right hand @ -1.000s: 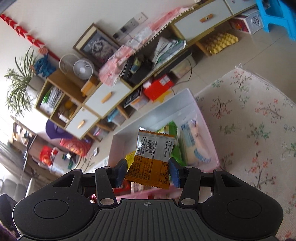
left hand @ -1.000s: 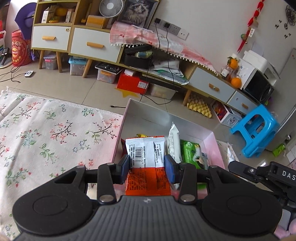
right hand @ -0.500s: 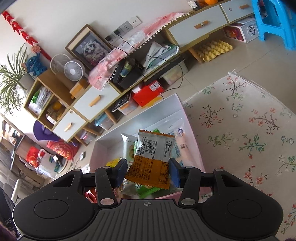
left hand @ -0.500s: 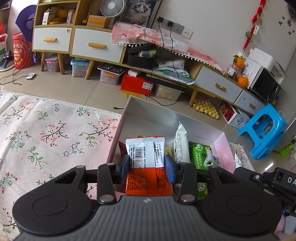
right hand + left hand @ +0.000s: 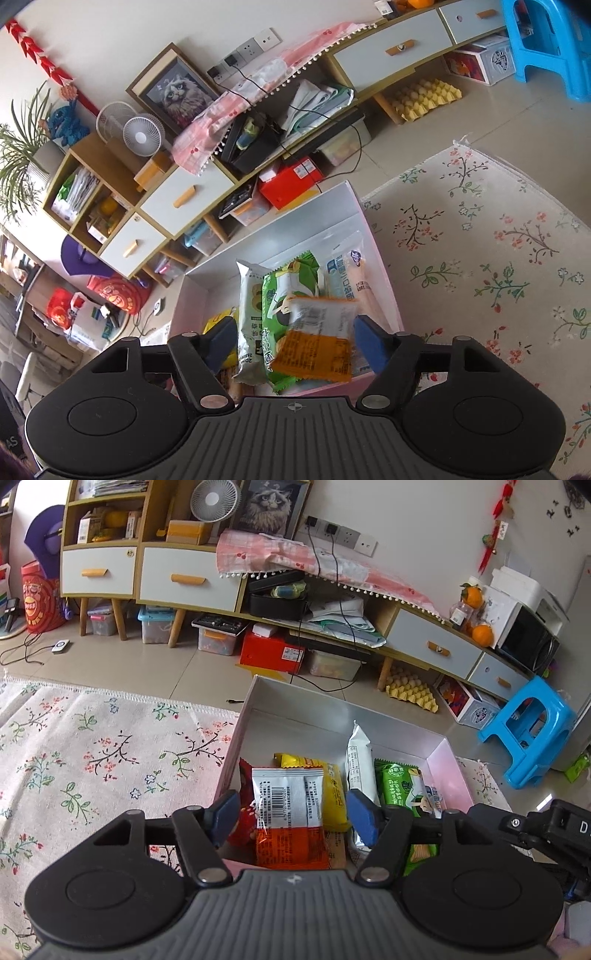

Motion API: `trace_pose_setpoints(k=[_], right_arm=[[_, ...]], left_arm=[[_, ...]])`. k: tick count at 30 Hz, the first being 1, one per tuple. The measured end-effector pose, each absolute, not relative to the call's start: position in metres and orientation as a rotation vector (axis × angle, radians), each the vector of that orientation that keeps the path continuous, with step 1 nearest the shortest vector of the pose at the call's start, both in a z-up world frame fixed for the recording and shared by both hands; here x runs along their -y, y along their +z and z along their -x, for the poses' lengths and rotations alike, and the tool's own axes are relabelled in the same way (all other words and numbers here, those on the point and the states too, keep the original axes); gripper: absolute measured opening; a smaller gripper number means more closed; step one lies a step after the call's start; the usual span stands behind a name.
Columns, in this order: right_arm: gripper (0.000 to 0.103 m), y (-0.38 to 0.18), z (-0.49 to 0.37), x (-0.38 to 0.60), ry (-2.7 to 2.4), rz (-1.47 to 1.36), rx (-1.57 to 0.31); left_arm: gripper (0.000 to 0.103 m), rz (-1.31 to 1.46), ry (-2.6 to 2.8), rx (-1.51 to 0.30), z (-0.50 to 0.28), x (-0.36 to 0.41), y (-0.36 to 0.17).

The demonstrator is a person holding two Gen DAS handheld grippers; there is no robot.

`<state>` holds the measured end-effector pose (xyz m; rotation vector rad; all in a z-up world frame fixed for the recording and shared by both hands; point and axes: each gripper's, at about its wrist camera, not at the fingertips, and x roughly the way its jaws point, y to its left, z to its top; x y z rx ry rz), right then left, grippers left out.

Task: Organize snacks
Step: 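Open both tools to drop the packets into the pink box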

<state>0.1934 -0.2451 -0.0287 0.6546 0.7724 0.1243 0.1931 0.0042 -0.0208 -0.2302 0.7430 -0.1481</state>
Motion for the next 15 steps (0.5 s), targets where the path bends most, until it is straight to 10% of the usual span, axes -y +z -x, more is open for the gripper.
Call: trace_pose_setpoints(k=[15], right_arm=[[0.082,0.001,-0.173,0.238,0.190,-0.597,-0.761]], left_arm=[[0.089,0.148,-0.172,-0.736,-0.163,0.001,0.006]])
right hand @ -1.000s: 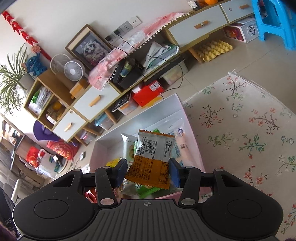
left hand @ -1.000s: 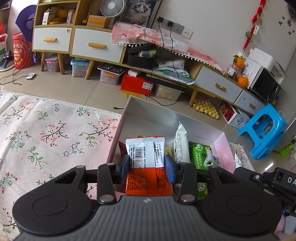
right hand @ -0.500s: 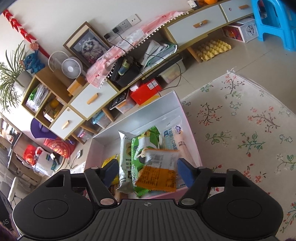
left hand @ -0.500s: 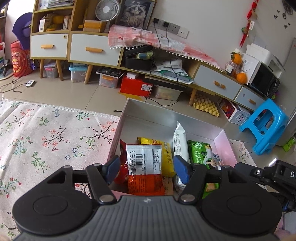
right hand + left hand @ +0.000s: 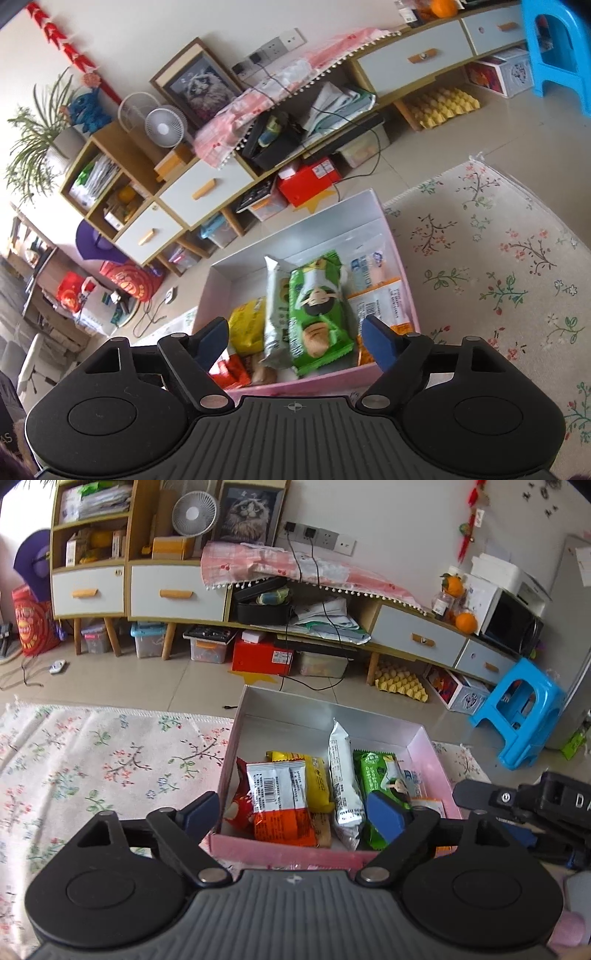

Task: Organize snacks
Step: 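Open both tools to drop the packets into the pink box, then move both tools back toward the remaining snacks on the cloth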

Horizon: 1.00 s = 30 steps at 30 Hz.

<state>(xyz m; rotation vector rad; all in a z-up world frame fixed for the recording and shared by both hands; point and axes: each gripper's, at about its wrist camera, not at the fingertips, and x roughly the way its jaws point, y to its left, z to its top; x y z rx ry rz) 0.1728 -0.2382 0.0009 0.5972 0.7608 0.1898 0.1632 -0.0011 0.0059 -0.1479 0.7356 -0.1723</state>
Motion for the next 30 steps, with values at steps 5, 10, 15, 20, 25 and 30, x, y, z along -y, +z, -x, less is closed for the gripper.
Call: trace_pose_setpoints(k=[5,10,15,20,25,30], right_arm=[[0.088,0.015,-0.159,0.237,0.213,-0.551,-0.751],[0.092,0.026,-0.143,0.236,0.235,-0.506,-0.753],[0.092,0.030,-0.130,0.239,0.245,-0.460,-0.774],[0.092,0.031,-0.120,0.244,0.225,-0.426,-0.797],[0.092,0.029,-0.109,0.249,0.203,-0.401,-0.827],[0.092,0.027,-0.097,0.248,0.203,-0.378,-0.858]], left_arm=[[0.096,0.108,-0.170,-0.743,-0.150,0.000,0.014],[0.099,0.068,-0.166,-0.757,-0.137,-0.001,0.019],[0.103,0.024,-0.158,-0.777,-0.125,0.000,0.022],[0.103,0.030,-0.164,-0.818,-0.113,-0.004,0.022],[0.103,0.027,-0.171,-0.853,-0.099,-0.007,0.021],[0.103,0.048,-0.177,-0.878,-0.084,-0.011,0.014]])
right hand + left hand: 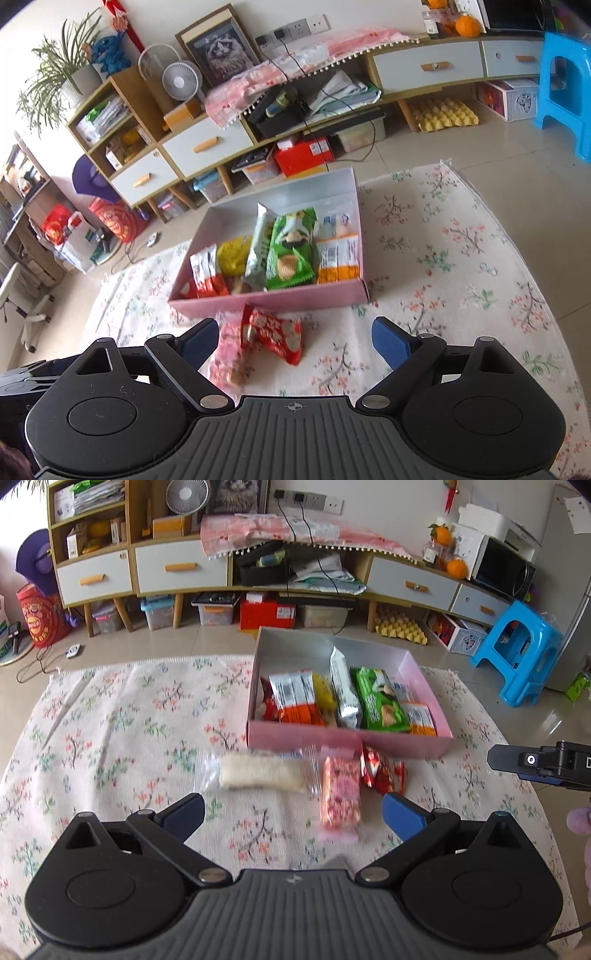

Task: Organize snacks
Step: 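Move both tools back toward the remaining snacks on the cloth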

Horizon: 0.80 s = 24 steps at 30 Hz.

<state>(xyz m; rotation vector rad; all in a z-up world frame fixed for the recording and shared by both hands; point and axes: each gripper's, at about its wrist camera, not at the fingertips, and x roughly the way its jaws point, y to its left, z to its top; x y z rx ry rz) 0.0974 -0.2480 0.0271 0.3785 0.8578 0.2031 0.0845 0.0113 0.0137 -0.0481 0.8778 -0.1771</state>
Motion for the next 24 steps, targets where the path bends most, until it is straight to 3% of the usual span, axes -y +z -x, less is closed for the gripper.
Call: trace_pose_setpoints(k=[24], right_arm=[[0.092,-0.013,-0.088,0.209,0.205,-0.297,-1.042]], left_arm=[[0.103,0.000,-0.118,-0.923,-0.055,-0.050,-0.018]])
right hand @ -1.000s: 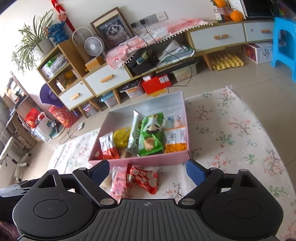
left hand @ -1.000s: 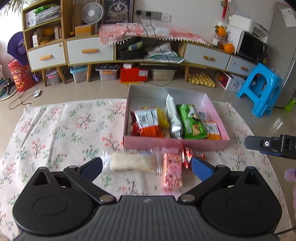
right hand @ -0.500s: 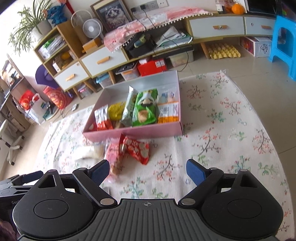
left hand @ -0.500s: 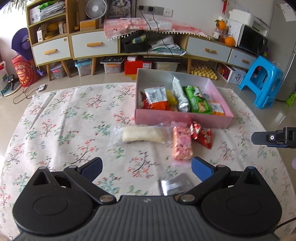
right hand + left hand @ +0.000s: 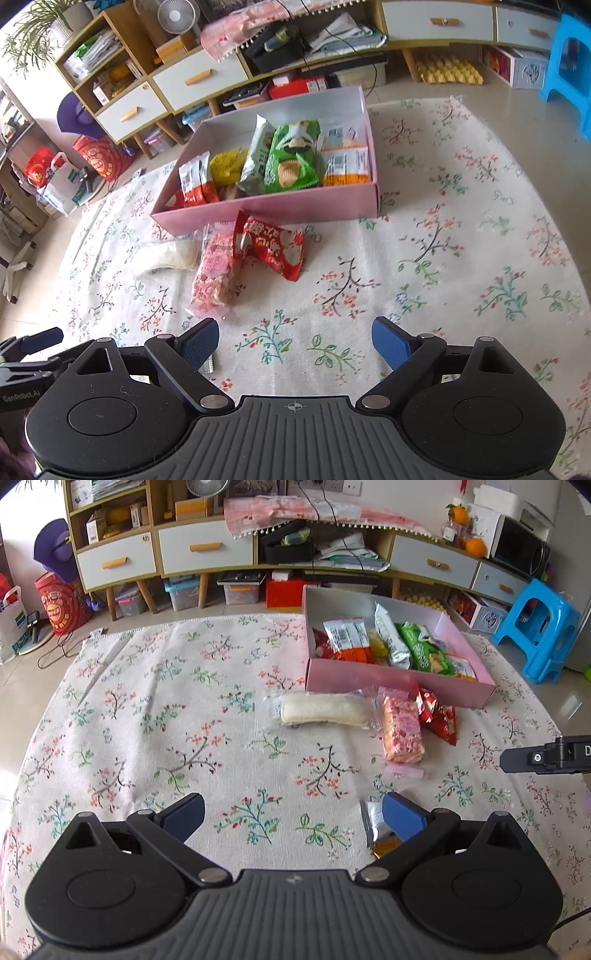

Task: Organize snacks
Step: 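Move both tools back toward the remaining snacks on the cloth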

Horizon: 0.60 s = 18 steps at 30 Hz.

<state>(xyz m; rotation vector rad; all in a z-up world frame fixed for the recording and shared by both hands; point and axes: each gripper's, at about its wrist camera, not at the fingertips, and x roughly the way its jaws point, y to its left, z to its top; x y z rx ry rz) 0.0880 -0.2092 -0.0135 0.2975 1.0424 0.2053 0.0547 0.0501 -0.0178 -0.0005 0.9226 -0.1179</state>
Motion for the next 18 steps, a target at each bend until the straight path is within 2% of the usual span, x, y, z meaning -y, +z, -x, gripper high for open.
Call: trace_pose_setpoints(k=[4,6,9,14,18], right_arm=[[0.092,-0.015,-0.093,0.201,0.195,-0.248,-1.027],[0.092,-0.015,-0.097,0.198,0.201,-0.202,-1.011],[0.092,-0.016,-0.104,0.194,0.242,-0.125,-0.976],[0.092,-0.020,-0.114,0.193,0.330,-0.015,-0.938],[0.092,-0.024,-0.120,0.189,0.385,0.071,-0.916]], left_arm=[[0.102,0.014,-0.155,-0.935,-0.053,-0.042,-0.023],[0.099,-0.015,-0.207,-0.918,-0.051,-0.033,-0.025],[0.093,-0.090,-0.306,-0.873,-0.051,-0.019,-0.029],[0.091,-0.235,-0.426,-0.817,-0.052,0.000,-0.040],[0.081,-0.252,-0.463,-0.866,-0.061,0.006,-0.051]])
